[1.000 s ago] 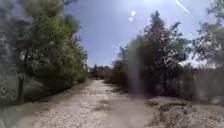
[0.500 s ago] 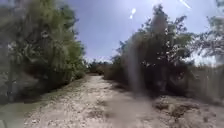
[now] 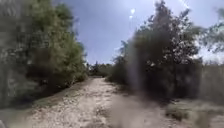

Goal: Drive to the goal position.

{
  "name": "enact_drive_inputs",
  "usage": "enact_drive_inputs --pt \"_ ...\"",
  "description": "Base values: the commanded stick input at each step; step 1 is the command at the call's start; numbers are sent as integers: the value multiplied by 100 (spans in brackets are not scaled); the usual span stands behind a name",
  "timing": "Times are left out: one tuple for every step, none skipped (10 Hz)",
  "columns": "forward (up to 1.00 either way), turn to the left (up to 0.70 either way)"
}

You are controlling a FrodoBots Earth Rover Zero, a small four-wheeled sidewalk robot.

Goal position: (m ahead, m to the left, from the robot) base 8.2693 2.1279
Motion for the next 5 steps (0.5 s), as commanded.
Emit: enact_drive_inputs --pt "70 0" --pt "70 0" --pt "70 0" --pt "70 0" --pt "70 0"
